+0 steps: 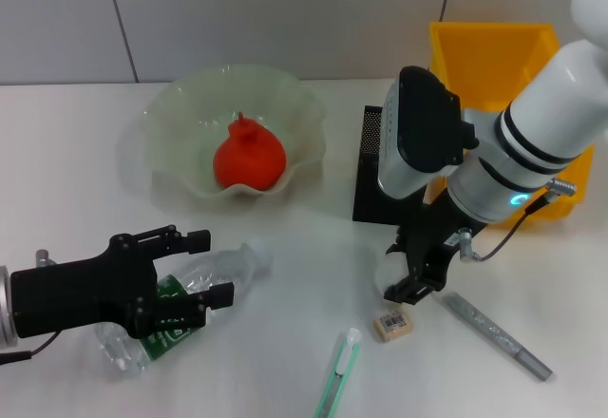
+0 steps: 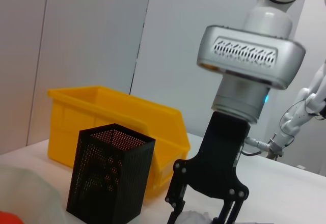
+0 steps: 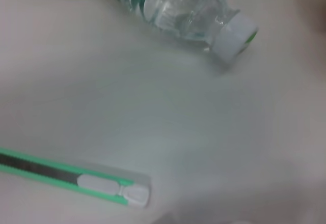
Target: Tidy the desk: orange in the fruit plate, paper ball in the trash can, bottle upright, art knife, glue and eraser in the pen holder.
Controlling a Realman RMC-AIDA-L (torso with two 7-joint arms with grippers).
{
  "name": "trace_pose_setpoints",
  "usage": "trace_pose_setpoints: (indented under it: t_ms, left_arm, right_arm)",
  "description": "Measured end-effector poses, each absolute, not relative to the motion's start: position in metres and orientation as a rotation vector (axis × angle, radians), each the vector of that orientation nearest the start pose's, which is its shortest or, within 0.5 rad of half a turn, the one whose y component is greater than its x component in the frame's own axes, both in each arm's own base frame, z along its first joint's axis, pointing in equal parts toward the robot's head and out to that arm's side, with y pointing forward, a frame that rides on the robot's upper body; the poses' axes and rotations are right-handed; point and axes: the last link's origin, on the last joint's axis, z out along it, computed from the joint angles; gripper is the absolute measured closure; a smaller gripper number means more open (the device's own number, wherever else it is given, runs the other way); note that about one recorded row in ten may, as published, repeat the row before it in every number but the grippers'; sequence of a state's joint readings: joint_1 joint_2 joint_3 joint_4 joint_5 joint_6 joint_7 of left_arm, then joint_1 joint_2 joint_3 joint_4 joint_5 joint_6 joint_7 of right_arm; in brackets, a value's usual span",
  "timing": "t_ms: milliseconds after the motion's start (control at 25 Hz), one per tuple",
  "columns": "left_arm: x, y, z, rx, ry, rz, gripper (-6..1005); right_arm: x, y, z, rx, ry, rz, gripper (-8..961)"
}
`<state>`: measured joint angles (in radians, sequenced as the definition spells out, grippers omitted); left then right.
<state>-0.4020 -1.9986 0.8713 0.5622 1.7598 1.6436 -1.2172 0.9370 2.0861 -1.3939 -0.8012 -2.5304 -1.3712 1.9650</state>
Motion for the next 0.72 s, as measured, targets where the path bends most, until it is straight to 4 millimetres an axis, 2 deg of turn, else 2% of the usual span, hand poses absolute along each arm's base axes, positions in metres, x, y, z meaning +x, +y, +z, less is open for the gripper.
trace_pose_setpoints:
  t_ms: [200,480,600,720]
  left_arm:
    - [-0.287,0.291,0.010,-2.741,-0.531,-0.830,227]
    - [-0.287,0.292,0.010,-2.730,-0.536,-0.831,230]
    - [-0.287,0.293,0.011,-2.725,-0.537,-0.827,232]
    - [-0.288,0.294,0.011,-2.719,-0.547,-0.823,233]
  right_arm:
    - [0.137,0.388,-0.051,-3.008,0.189,-0.553,412]
    - [0.111,0.397,0.005,-2.934,0.307,-0.279,391]
    - [0.108,0.405,0.033,-2.854,0.405,-0.144,382]
    - [0.113,0.415,0.055,-2.755,0.519,-0.074,373]
